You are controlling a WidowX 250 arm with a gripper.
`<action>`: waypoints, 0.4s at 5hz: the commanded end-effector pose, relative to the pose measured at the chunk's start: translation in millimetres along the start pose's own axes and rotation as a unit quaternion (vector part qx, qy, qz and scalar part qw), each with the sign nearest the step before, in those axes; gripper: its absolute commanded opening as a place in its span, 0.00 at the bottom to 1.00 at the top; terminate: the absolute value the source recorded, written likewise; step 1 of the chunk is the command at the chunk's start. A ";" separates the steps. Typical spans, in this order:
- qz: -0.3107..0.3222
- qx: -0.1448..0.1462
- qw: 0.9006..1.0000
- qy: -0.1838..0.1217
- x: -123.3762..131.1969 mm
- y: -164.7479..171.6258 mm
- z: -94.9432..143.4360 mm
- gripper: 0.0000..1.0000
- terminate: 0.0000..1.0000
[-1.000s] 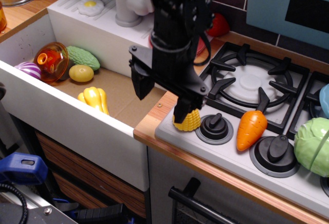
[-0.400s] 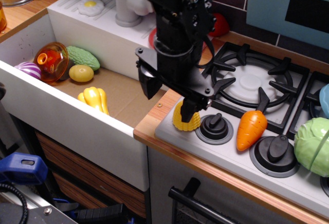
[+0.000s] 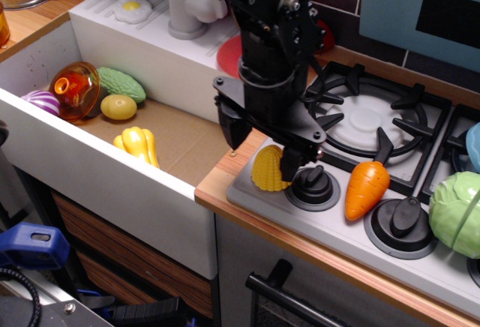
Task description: Put corn on plate
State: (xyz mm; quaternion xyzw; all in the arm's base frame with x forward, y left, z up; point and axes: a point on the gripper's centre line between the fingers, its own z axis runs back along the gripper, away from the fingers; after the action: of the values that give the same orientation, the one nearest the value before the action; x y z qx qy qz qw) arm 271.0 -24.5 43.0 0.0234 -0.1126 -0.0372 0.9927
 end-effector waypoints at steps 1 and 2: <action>0.009 -0.019 1.000 -0.022 12.3 0.7 -1.8 1.00 0.00; 0.017 -0.028 0.999 -0.020 11.5 1.4 -7.6 0.00 0.00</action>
State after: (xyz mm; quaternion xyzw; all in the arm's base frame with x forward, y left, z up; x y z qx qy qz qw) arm 277.7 -23.5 31.4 -0.0082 -0.1153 -0.0226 0.9930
